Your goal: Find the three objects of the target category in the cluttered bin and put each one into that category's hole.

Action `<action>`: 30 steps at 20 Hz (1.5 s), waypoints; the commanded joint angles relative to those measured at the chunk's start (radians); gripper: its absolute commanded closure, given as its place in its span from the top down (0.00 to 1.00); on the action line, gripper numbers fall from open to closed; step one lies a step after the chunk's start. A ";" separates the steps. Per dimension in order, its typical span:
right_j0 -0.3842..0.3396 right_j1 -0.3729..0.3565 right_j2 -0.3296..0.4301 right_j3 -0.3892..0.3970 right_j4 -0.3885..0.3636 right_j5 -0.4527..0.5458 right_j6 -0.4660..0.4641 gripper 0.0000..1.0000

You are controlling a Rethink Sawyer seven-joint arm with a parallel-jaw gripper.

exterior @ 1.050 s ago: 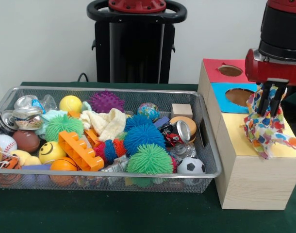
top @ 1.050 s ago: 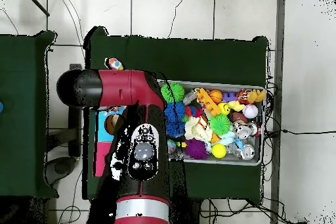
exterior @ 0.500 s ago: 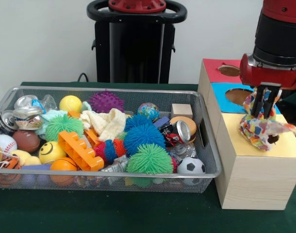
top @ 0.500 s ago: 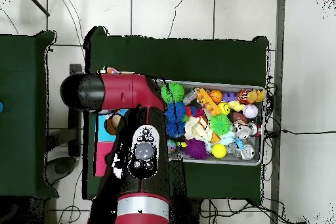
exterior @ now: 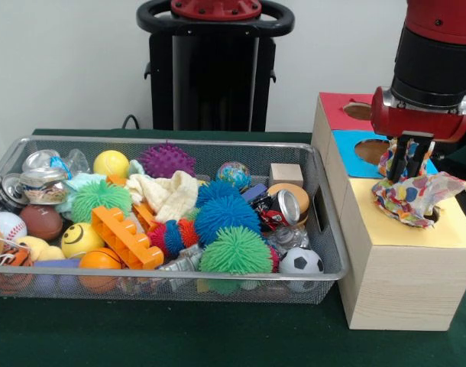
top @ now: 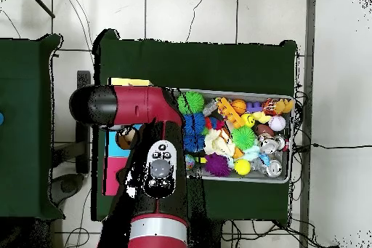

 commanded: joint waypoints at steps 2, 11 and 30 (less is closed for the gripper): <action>-0.015 0.036 0.082 0.106 -0.014 -0.048 0.085 0.00; 0.001 0.023 0.072 0.067 -0.016 -0.062 0.101 0.00; -0.008 0.043 0.107 0.033 0.004 -0.116 0.092 1.00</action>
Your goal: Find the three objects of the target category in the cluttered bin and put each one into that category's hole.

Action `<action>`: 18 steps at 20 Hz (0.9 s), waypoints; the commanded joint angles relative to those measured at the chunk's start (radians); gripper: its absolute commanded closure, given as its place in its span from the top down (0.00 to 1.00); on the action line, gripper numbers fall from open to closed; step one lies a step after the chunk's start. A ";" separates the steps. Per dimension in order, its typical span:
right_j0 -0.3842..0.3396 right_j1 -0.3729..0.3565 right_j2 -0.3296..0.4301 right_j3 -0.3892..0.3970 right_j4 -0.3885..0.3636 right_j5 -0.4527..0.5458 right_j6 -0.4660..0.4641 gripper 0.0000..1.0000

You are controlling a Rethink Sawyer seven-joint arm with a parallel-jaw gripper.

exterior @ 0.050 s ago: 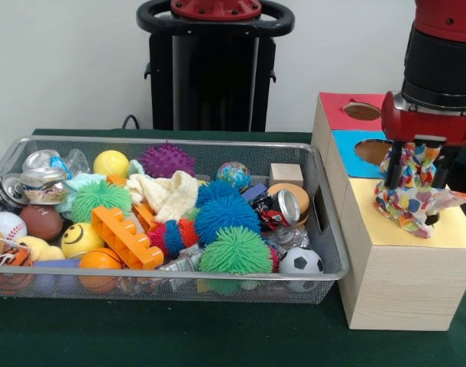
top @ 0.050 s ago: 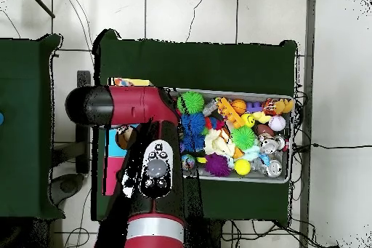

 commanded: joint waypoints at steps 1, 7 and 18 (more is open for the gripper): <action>-0.016 0.041 0.100 0.037 0.004 -0.048 0.093 1.00; -0.016 0.036 0.096 0.046 0.008 -0.025 0.099 1.00; -0.023 -0.023 0.102 0.058 0.023 0.053 0.094 1.00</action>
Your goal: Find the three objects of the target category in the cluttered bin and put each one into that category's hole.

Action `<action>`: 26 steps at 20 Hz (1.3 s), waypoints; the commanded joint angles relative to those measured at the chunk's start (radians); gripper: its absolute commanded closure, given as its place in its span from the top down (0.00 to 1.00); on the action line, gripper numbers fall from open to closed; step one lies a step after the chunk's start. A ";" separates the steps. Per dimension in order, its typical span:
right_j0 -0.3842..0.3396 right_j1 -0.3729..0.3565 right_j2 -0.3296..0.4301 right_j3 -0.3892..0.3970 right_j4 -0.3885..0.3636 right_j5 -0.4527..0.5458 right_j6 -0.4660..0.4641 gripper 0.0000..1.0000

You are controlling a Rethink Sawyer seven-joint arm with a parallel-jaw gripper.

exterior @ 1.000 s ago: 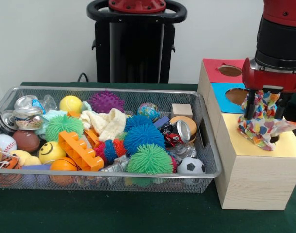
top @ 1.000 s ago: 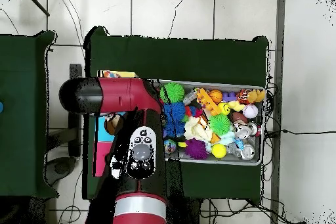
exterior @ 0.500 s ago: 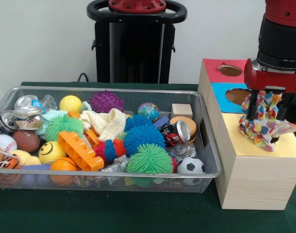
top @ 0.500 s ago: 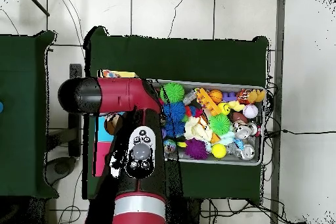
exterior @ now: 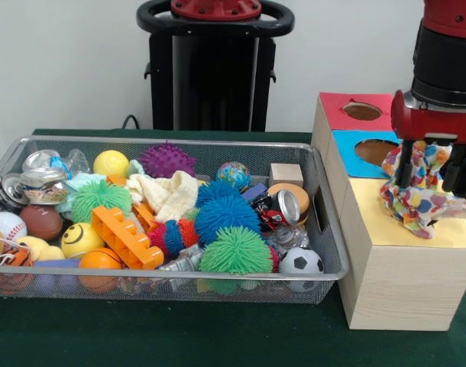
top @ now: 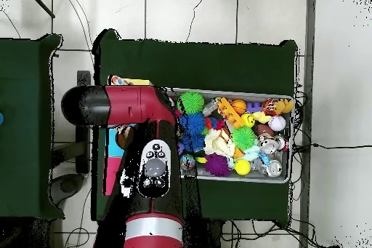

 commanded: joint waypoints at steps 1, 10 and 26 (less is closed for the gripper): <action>-0.024 -0.019 0.082 0.062 0.027 0.055 0.100 1.00; -0.021 -0.074 0.072 0.061 0.029 0.121 0.103 1.00; -0.003 -0.082 0.048 0.059 -0.007 0.085 0.106 0.00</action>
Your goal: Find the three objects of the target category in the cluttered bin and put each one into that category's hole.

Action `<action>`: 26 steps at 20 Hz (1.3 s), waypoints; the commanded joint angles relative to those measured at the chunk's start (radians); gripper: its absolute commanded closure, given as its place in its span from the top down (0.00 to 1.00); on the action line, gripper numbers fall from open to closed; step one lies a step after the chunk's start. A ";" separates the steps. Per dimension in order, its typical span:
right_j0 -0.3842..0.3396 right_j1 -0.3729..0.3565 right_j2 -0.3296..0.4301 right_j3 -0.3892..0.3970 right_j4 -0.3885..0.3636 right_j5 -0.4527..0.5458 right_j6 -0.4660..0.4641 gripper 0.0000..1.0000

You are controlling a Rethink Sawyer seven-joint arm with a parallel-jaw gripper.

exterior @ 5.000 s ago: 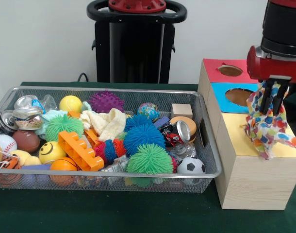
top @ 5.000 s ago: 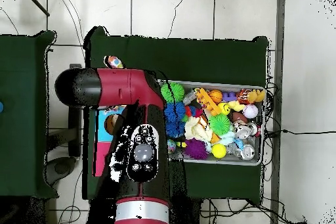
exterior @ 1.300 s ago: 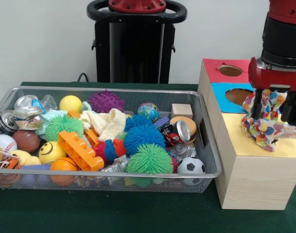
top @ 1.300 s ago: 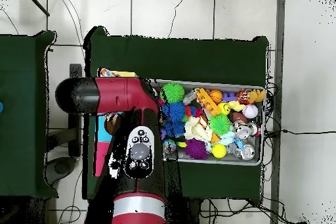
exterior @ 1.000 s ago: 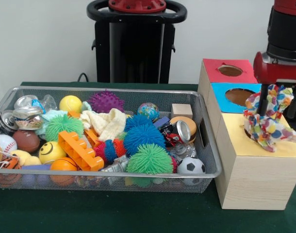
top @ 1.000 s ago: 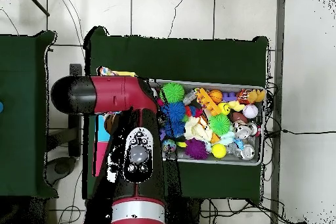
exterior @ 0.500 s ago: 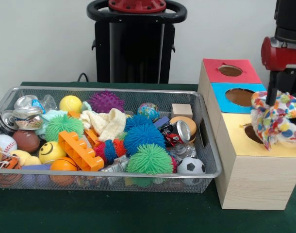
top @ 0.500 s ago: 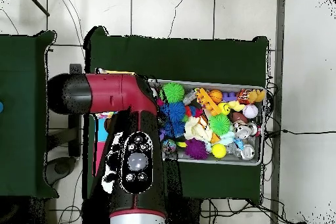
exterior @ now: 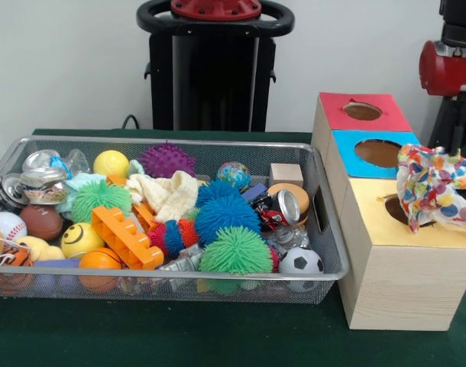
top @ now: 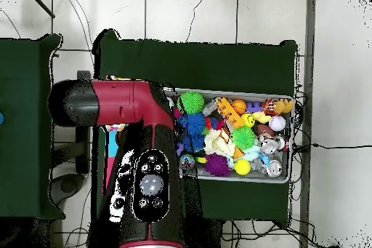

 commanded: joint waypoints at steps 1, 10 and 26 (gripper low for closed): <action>0.000 0.019 0.037 0.055 -0.016 0.084 0.108 0.00; 0.037 0.034 -0.019 0.000 -0.037 0.195 0.148 0.00; 0.019 0.048 -0.068 0.027 -0.062 0.174 0.097 0.00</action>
